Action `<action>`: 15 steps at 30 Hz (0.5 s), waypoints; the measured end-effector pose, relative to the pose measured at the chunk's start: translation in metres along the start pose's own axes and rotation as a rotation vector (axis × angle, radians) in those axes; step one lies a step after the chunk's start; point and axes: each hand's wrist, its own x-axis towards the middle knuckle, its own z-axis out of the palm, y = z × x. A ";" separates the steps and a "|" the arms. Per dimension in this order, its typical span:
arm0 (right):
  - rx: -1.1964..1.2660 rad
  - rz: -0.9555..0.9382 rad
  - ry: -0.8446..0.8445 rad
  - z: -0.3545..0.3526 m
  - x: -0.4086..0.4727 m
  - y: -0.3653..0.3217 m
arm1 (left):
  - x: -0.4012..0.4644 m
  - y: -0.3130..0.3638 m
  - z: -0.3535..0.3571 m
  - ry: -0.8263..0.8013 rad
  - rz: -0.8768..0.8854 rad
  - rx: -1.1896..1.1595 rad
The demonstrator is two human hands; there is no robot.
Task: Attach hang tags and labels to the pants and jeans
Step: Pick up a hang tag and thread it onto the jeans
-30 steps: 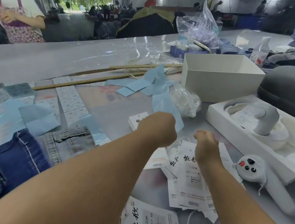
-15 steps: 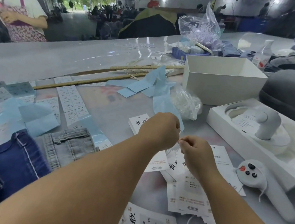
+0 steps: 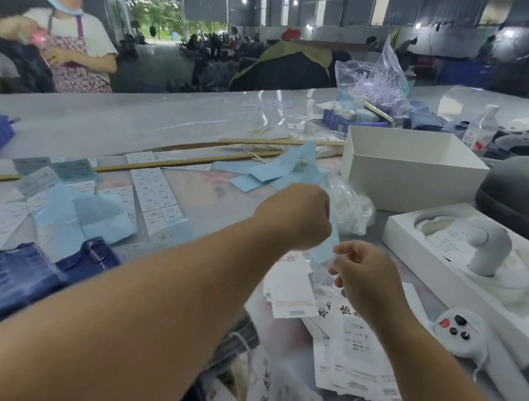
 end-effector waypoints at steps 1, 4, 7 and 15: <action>0.027 -0.039 -0.024 0.002 -0.005 -0.013 | -0.004 -0.003 -0.016 -0.013 0.001 0.025; 0.085 -0.214 -0.122 0.016 -0.028 -0.057 | -0.022 -0.024 -0.062 -0.089 -0.008 0.123; 0.142 -0.396 -0.299 0.034 -0.061 -0.107 | -0.054 -0.065 -0.106 -0.158 -0.112 0.148; -0.259 -0.627 -0.556 0.074 -0.140 -0.176 | -0.183 -0.201 -0.140 -0.321 -0.572 -0.004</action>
